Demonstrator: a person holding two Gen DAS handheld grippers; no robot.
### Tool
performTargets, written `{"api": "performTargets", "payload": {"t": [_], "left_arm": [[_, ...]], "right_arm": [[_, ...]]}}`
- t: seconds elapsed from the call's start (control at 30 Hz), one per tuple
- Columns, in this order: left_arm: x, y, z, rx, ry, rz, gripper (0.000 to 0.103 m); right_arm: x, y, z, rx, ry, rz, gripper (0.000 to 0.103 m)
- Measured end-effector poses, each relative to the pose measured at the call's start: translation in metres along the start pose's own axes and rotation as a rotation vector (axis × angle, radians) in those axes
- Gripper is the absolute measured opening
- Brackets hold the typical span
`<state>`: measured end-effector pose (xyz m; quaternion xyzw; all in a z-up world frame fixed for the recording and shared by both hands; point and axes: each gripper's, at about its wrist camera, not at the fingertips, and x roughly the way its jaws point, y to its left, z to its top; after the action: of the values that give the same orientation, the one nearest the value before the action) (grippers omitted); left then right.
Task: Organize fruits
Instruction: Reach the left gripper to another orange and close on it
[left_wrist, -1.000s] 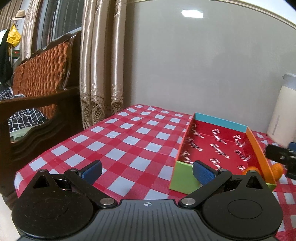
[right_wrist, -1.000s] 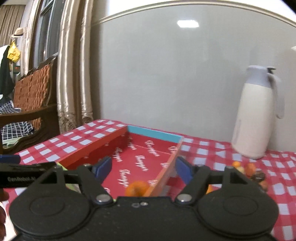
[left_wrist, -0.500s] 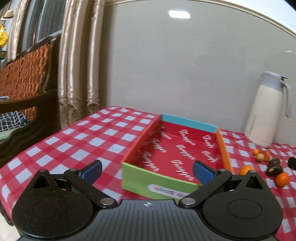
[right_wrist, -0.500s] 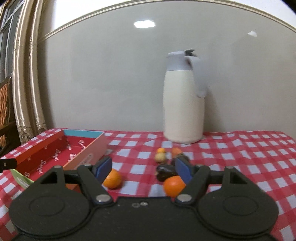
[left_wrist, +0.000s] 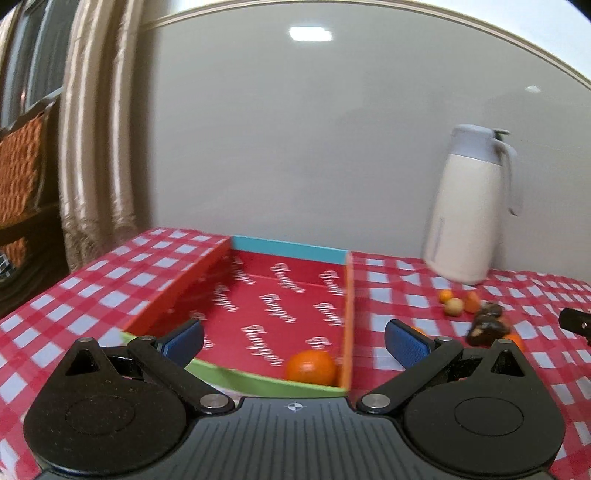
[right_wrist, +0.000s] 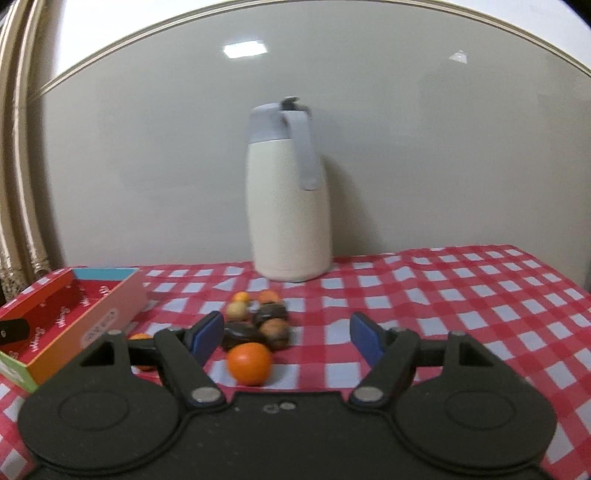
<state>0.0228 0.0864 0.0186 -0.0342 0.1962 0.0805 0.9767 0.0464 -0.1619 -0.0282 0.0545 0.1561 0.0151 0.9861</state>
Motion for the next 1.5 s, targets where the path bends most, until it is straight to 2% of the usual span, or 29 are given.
{"api": "performTargets", "payload": {"t": [0.27, 0.6, 1.1, 1.17, 1.27, 1.4, 1.47, 1.5], "left_arm": [[0.004, -0.048, 0.000, 0.041, 0.002, -0.085, 0.103], [0.017, -0.105, -0.005, 0.076, 0.040, -0.170, 0.103], [0.044, -0.180, -0.014, 0.156, 0.121, -0.225, 0.102], [0.049, -0.190, -0.016, 0.171, 0.143, -0.228, 0.085], [0.057, -0.199, -0.018, 0.175, 0.177, -0.230, 0.079], [0.061, -0.207, -0.018, 0.186, 0.177, -0.207, 0.077], [0.064, -0.211, -0.020, 0.193, 0.196, -0.200, 0.068], [0.066, -0.212, -0.020, 0.196, 0.208, -0.198, 0.066]], "right_arm": [[-0.004, -0.033, 0.000, 0.022, -0.001, -0.063, 0.074], [-0.010, -0.068, -0.002, 0.039, 0.002, -0.128, 0.074], [-0.004, -0.116, 0.001, 0.097, 0.017, -0.227, 0.073], [-0.002, -0.121, 0.001, 0.109, 0.022, -0.233, 0.073], [-0.001, -0.124, 0.001, 0.110, 0.026, -0.237, 0.072], [0.000, -0.128, 0.000, 0.113, 0.031, -0.240, 0.072], [0.001, -0.130, 0.001, 0.118, 0.034, -0.238, 0.072], [0.001, -0.130, 0.000, 0.119, 0.036, -0.238, 0.072]]}}
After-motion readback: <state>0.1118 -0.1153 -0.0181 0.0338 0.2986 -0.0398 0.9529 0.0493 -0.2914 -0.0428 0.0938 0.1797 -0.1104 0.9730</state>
